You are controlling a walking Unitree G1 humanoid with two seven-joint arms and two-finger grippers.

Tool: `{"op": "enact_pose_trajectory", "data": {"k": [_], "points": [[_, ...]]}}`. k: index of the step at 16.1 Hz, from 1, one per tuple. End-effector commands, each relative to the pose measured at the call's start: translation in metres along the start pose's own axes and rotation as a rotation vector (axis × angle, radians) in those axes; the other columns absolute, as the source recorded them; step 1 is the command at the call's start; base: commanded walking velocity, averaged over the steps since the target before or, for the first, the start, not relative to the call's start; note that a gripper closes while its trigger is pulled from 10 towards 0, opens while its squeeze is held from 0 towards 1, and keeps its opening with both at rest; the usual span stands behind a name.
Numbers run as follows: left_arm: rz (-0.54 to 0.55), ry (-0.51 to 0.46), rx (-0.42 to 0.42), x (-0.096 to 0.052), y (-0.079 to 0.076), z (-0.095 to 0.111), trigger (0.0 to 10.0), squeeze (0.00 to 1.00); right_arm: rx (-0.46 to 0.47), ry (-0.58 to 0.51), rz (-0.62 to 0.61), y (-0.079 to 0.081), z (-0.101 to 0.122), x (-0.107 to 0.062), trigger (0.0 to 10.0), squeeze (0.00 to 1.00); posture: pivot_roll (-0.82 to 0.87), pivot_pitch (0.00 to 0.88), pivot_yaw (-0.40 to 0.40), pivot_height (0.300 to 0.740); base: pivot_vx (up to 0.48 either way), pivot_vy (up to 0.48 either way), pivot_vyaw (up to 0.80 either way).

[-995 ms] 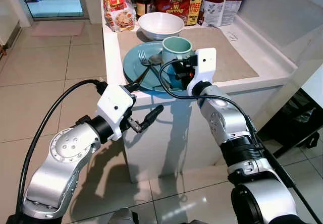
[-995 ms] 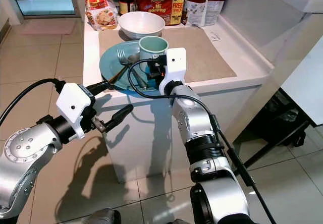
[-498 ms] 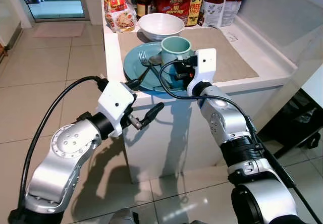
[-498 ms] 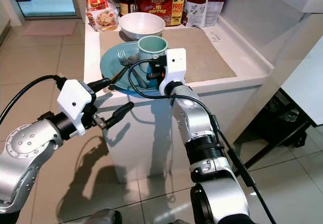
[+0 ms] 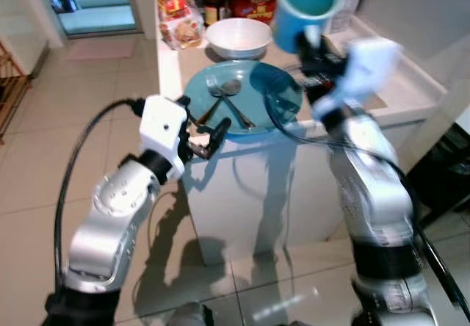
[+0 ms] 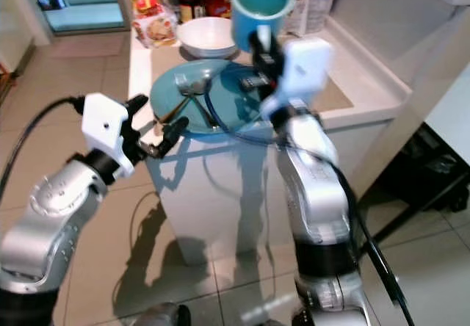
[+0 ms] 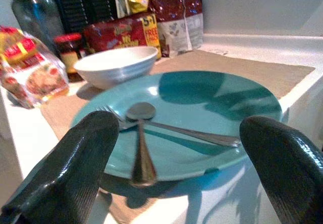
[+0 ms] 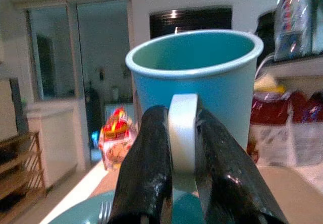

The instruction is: Setting the table

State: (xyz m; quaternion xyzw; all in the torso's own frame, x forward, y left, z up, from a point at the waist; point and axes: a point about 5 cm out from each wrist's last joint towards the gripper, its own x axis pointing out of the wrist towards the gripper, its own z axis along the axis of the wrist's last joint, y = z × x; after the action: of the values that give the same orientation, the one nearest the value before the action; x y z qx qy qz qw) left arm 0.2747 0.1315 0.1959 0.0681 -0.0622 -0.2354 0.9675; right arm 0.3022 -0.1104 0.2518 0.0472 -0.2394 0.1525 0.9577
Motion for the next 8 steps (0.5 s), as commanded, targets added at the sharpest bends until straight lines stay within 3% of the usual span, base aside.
{"op": "enact_pose_trajectory", "data": {"k": [1, 2, 3, 4, 6, 8], "points": [[0.025, -0.012, -0.003, -0.005, 0.0, 0.001, 10.0, 0.0, -0.004, -0.062, 0.031, 0.001, 0.016, -0.015, 10.0, 0.0, 0.13, 0.069, -0.01, 0.74, 0.0, 0.0, 0.0], [0.055, -0.006, 0.007, -0.012, 0.001, -0.002, 10.0, 0.0, 0.03, -0.04, 0.038, -0.006, 0.014, -0.041, 10.0, 0.0, 0.14, 0.08, -0.037, 0.74, 0.0, 0.0, 0.0], [0.068, 0.0, 0.011, -0.015, 0.001, -0.004, 10.0, 0.0, 0.045, -0.015, 0.029, -0.009, 0.01, -0.05, 10.0, 0.0, 0.14, 0.08, -0.037, 0.74, 0.0, 0.0, 0.0], [0.097, 0.008, 0.019, -0.021, 0.002, -0.006, 10.0, 0.0, 0.092, 0.096, 0.023, -0.018, -0.004, -0.07, 10.0, 0.0, 0.14, 0.045, -0.068, 0.74, 0.0, -0.48, 0.0], [0.111, 0.006, 0.016, -0.024, 0.002, -0.006, 10.0, 0.0, 0.118, 0.161, 0.047, -0.019, -0.008, -0.079, 10.0, 0.0, 0.13, 0.045, -0.078, 0.74, 0.0, -0.48, 0.0], [0.12, 0.0, 0.02, -0.021, 0.001, -0.006, 10.0, 0.0, 0.081, 0.17, 0.093, -0.016, -0.007, -0.08, 10.0, 0.0, 0.13, 0.041, -0.081, 0.74, 0.0, -0.48, 0.0]]}}
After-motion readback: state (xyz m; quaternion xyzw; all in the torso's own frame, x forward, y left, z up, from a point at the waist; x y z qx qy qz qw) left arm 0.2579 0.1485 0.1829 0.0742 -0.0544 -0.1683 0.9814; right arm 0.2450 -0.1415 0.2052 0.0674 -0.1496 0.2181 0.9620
